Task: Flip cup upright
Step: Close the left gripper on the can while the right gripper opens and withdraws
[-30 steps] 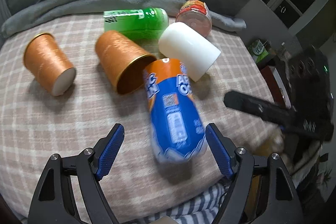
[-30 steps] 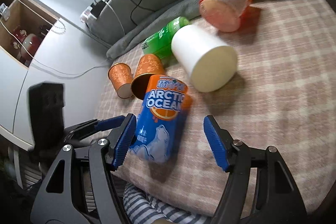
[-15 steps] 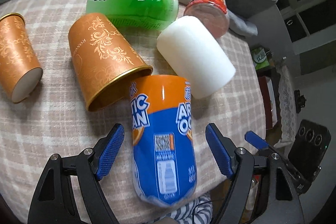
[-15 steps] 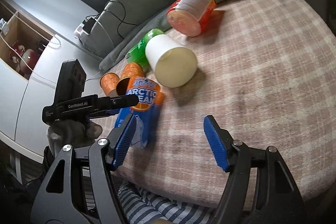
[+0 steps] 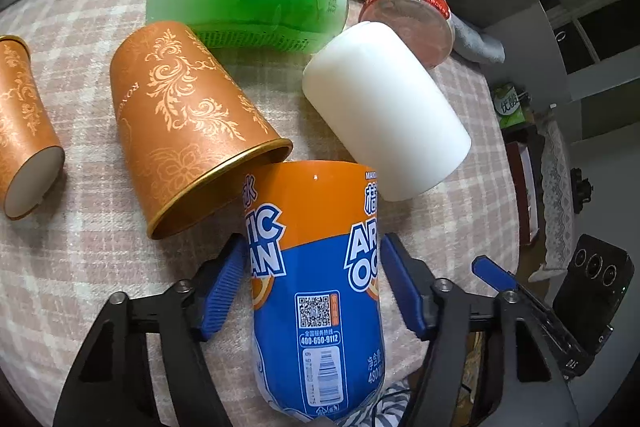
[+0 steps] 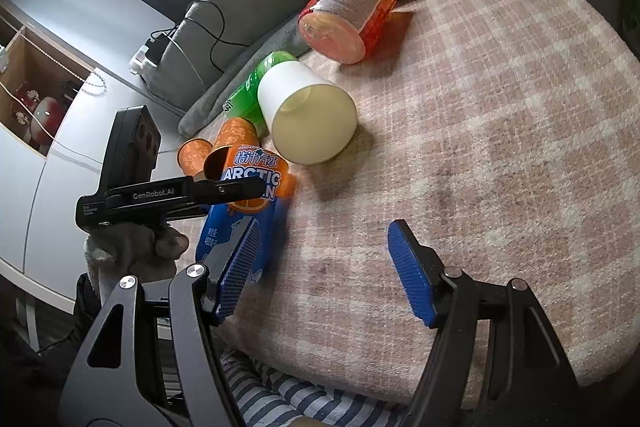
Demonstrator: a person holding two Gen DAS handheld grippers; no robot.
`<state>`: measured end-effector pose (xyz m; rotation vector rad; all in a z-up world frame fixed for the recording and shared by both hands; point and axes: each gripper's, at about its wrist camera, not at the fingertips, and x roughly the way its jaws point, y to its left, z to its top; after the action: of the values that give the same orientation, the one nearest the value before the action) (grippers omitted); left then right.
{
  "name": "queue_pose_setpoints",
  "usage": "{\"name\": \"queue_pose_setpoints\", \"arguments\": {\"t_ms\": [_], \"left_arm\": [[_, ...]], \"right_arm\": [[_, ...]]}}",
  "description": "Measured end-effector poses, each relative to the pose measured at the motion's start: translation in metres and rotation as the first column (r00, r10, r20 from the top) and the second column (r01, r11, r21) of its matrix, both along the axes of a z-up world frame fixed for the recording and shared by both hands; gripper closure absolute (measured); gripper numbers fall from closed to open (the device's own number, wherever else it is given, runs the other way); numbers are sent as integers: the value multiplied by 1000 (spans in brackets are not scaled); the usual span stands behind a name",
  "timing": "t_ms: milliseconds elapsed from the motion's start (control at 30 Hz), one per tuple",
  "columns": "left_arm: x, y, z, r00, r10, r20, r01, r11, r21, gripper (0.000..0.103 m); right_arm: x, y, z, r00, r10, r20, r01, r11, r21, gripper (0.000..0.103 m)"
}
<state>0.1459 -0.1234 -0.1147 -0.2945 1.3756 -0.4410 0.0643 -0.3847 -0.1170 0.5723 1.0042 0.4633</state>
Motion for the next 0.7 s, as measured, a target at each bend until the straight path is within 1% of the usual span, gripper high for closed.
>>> {"name": "queue_pose_setpoints", "arguments": {"t_ms": [33,333,533,600,700], "left_arm": [[1,0,-1,1000,-3,-2,3,1000,2,44],[-2,-1,7,999,-17,38,17,1000,-4,46],[-14,4,22,992,-23,127,21,1000,16,46],[-19,5,30,984,-25,174,19,999,33,46],[-25,5,38,974,-22,225,14,999,40,46]], "right_arm": [[0,0,0,1000,-2,2,2,1000,-3,34],[-4,-3,6,1000,-19,23,19,1000,-19,33],[-5,-2,8,999,-22,26,23,999,-25,34],[-6,0,9,999,-20,31,21,999,-30,34],[-8,3,14,998,-19,53,22,999,-50,34]]}}
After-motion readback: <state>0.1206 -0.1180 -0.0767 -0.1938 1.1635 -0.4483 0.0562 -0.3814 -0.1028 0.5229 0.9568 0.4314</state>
